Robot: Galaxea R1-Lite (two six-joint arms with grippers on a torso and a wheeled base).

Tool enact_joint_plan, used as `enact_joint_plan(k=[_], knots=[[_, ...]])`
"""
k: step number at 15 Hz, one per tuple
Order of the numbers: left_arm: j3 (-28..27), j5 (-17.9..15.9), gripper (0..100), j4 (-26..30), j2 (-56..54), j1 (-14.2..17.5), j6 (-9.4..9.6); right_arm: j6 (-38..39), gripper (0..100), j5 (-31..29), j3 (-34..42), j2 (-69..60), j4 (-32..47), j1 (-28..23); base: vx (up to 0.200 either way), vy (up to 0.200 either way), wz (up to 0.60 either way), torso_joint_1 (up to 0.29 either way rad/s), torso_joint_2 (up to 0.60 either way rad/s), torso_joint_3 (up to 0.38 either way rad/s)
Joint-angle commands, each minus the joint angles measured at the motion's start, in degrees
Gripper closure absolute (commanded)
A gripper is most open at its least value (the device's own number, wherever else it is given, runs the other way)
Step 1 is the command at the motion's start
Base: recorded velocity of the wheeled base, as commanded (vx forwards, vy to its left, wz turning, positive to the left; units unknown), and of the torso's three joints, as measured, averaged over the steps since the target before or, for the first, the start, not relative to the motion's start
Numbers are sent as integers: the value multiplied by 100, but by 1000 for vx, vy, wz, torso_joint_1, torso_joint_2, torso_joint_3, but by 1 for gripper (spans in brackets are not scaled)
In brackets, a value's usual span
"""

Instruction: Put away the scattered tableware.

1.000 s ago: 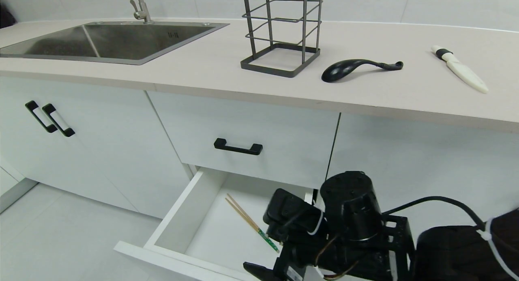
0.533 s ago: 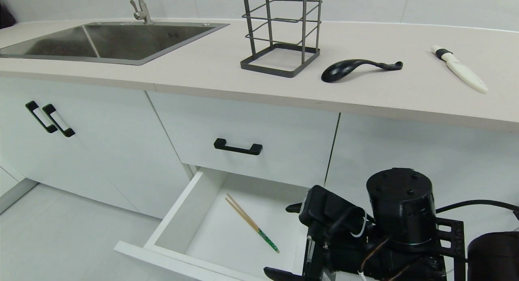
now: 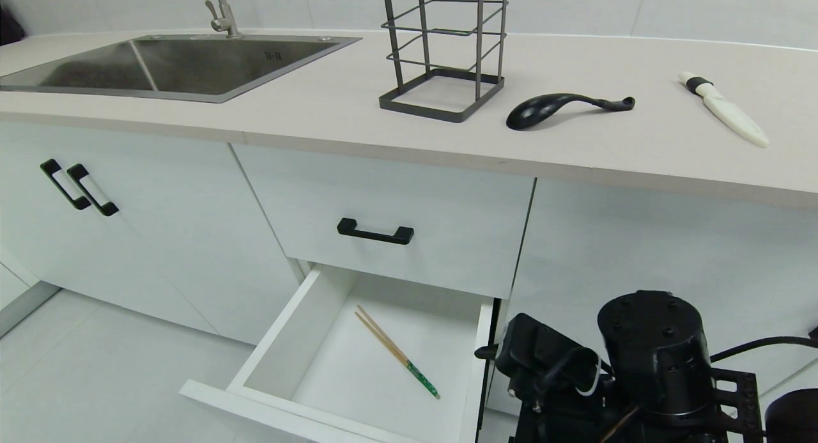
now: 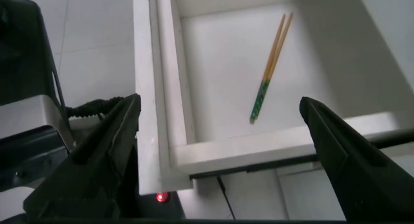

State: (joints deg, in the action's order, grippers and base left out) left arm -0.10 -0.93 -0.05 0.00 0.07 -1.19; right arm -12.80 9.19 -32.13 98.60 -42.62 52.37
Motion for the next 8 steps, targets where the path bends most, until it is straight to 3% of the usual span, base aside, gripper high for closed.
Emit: enact_joint_plan(k=[1,8], knots=[[1,-4,0,-4,0,1,-4,-3,0,-14,41,265,-106,10,0,0,0,0,0,0],[1,5,0,-4,0,1,-4,-12,0,12,5,450,-150,36,0,0,0,0,0,0]])
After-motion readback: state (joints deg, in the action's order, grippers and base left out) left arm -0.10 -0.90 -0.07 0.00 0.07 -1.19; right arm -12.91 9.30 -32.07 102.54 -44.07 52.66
